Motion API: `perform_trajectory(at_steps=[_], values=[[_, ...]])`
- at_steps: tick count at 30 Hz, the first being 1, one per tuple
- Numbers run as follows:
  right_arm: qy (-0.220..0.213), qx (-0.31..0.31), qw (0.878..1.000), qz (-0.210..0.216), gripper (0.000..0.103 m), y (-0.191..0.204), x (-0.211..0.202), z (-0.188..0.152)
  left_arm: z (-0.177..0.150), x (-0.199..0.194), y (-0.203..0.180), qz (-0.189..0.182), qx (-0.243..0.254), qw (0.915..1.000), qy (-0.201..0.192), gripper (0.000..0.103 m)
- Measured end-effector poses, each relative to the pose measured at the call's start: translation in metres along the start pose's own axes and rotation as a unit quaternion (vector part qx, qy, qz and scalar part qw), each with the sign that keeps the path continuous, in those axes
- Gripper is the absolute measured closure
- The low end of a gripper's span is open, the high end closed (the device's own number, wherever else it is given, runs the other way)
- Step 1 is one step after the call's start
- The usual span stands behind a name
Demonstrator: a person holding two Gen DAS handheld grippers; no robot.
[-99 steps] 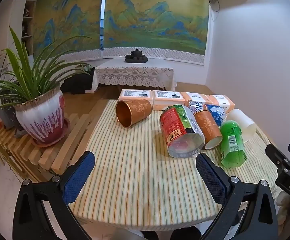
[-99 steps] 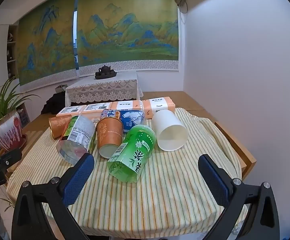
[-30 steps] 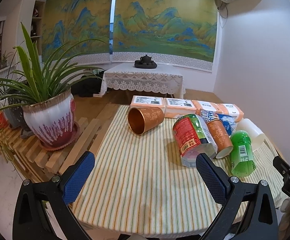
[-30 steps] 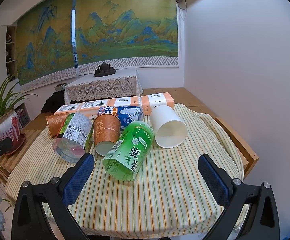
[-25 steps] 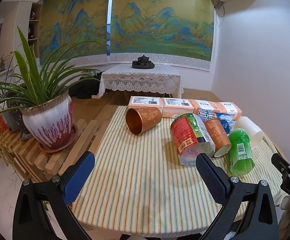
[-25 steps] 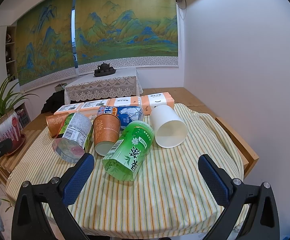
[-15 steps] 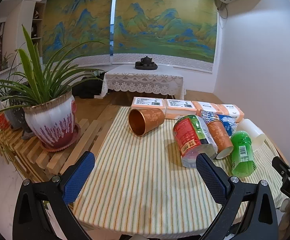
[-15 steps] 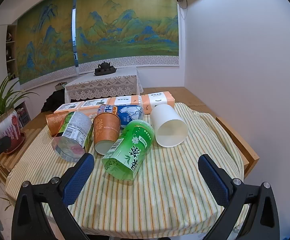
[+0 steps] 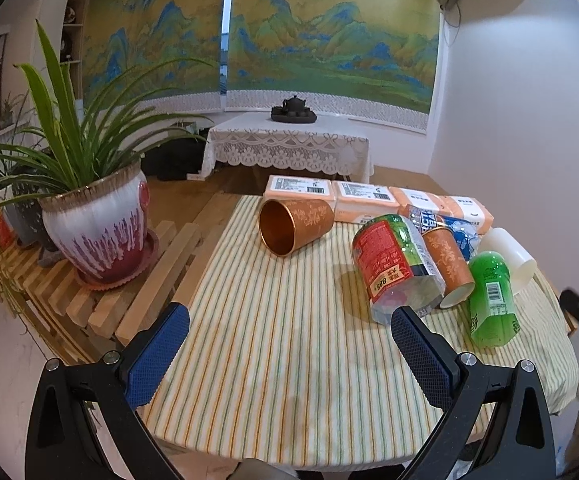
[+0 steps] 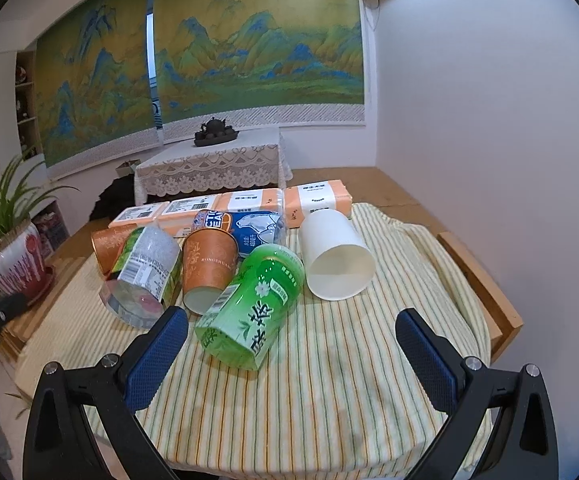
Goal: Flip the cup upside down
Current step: 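Reach the right gripper to the white paper cup and grasp it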
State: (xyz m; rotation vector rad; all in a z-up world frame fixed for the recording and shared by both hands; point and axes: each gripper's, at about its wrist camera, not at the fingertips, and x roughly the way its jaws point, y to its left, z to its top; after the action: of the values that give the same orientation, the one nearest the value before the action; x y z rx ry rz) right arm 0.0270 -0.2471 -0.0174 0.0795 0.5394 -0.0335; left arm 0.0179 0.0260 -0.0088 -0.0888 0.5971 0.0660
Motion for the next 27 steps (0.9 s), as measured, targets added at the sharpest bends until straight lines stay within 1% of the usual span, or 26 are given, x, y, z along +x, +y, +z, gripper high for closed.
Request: perform_trajectory(at_steps=[5, 9, 12, 15, 16, 18, 20, 23, 25, 27], values=[[0.007, 0.008, 1.000, -0.002, 0.001, -0.023, 0.012, 0.024, 0.001, 0.007, 0.001, -0.008, -0.001, 0.9999, 0.010, 0.001], [0.030, 0.013, 0.999, 0.001, 0.002, -0.041, 0.033, 0.043, 0.002, 0.013, -0.001, -0.014, 0.005, 0.9997, 0.020, 0.001], [0.063, 0.024, 0.998, 0.016, 0.004, -0.054, 0.056, 0.052, 0.002, 0.019, -0.003, -0.018, 0.004, 0.9994, 0.028, 0.001], [0.108, 0.032, 0.993, 0.027, 0.007, -0.069, 0.089, 0.063, 0.003, 0.022, -0.004, -0.013, 0.005, 0.9995, 0.029, 0.001], [0.128, 0.036, 0.991, 0.031, 0.008, -0.074, 0.104, 0.069, 0.003, 0.024, -0.004, -0.011, 0.005, 0.9995, 0.029, 0.001], [0.155, 0.047, 0.986, 0.034, 0.011, -0.083, 0.124, 0.076, 0.003, 0.026, -0.004, -0.007, 0.004, 0.9995, 0.029, 0.001], [0.186, 0.060, 0.980, 0.048, 0.011, -0.090, 0.146, 0.083, 0.003, 0.028, -0.003, -0.002, 0.002, 0.9996, 0.029, 0.001], [0.219, 0.058, 0.972, 0.054, 0.011, -0.090, 0.172, 0.088, 0.004, 0.033, 0.001, 0.003, -0.003, 0.9994, 0.033, 0.001], [0.243, 0.054, 0.967, 0.053, 0.013, -0.088, 0.191, 0.087, 0.005, 0.037, 0.003, 0.006, -0.005, 0.9994, 0.034, 0.001], [0.257, 0.063, 0.962, 0.066, 0.014, -0.088, 0.201, 0.087, 0.006, 0.039, 0.006, 0.008, -0.006, 0.9993, 0.035, 0.001]])
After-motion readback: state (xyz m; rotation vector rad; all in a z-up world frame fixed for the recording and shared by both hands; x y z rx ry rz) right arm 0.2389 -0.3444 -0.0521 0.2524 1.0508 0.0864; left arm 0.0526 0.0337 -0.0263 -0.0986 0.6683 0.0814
